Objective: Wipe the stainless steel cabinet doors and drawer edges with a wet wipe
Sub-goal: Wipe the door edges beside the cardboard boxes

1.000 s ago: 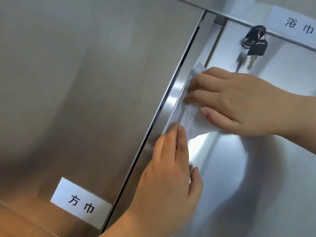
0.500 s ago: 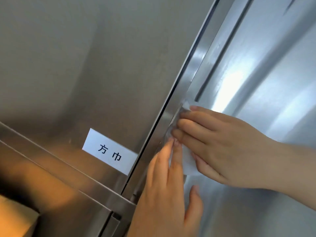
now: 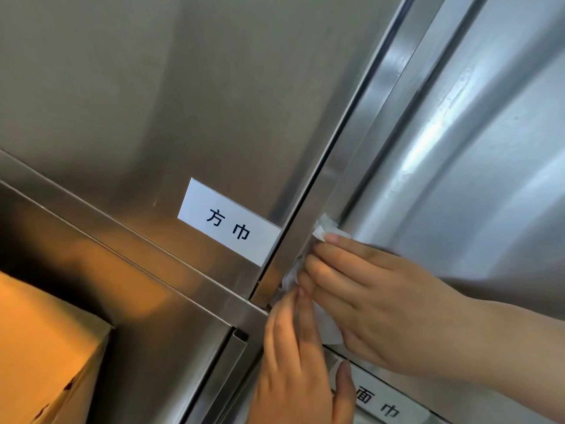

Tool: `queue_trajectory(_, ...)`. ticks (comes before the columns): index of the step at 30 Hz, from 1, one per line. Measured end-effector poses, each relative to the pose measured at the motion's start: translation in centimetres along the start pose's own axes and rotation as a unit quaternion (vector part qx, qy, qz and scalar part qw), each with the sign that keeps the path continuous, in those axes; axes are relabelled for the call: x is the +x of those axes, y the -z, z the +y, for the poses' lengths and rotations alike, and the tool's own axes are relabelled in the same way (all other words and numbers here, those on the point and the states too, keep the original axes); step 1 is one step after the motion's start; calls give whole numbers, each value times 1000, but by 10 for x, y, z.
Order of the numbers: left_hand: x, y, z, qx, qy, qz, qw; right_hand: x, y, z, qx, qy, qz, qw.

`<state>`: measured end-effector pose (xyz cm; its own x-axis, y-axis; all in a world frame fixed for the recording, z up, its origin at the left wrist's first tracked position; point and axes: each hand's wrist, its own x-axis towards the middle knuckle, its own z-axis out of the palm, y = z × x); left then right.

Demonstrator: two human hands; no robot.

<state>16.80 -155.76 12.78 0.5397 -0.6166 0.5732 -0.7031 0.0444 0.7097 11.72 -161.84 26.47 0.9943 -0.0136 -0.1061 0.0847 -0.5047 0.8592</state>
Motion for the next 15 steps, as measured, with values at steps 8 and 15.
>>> queue_trajectory(8,22,9,14,-19,-60,24,998,-3,20,38,-15,-7,37,999)
queue_trajectory(15,72,33,51,-44,-160,116,979,-9,66,97,-66,-62,66,994)
